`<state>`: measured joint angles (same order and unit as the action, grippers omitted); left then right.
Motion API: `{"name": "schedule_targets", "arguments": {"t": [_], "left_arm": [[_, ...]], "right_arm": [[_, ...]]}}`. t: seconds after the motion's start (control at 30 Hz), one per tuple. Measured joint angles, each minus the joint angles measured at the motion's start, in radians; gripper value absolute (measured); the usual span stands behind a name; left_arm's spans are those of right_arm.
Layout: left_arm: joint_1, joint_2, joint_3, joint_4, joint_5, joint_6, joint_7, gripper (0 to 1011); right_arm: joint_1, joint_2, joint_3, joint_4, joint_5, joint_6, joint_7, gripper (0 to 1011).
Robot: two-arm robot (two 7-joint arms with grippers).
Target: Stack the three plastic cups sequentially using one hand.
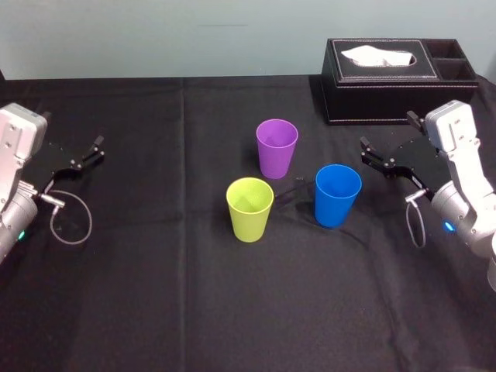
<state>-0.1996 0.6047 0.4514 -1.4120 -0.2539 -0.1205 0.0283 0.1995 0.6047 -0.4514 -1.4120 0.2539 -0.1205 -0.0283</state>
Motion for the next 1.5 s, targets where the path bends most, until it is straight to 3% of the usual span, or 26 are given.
{"name": "schedule_targets", "arguments": {"t": [1.5], "left_arm": [[0.0,0.0,0.0,0.0,0.0,0.0,0.0,1010]], "right_arm": [[0.0,0.0,0.001,0.0,-0.001,0.0,0.001,1003]]}}
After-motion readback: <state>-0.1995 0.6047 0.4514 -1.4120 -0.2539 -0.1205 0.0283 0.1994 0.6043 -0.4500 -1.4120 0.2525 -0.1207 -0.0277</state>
